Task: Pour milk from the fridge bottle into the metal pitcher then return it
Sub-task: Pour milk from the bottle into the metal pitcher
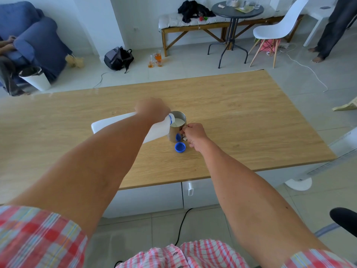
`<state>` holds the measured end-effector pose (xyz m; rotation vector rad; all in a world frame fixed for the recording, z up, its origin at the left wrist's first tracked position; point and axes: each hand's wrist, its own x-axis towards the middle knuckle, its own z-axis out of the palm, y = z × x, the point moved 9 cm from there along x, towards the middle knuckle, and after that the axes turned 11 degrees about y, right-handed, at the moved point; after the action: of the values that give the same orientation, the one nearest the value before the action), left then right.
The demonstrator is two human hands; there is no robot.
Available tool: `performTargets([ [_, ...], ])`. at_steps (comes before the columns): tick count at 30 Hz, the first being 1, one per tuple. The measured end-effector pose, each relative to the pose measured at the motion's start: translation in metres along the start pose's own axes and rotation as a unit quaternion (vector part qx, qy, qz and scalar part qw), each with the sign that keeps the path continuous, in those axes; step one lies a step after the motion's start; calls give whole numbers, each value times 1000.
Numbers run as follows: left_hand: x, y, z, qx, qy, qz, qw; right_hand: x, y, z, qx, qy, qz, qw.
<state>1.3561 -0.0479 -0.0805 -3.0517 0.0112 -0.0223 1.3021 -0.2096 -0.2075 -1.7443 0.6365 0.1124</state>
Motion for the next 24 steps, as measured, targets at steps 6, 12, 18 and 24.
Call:
performTargets([
  [6, -2, 0, -2, -4, -4, -4, 1000, 1, 1, 0, 1, -1, -1, 1000],
  [12, -3, 1, -3, -1, -3, -2, 1000, 0, 0, 0, 0, -3, -2, 1000],
  [18, -4, 1, -4, 2, -8, -4, 1000, 0, -1, 0, -2, -2, -6, 1000],
  [24, -5, 1, -4, 3, -10, -5, 1000, 0, -1, -1, -5, -4, -7, 1000],
])
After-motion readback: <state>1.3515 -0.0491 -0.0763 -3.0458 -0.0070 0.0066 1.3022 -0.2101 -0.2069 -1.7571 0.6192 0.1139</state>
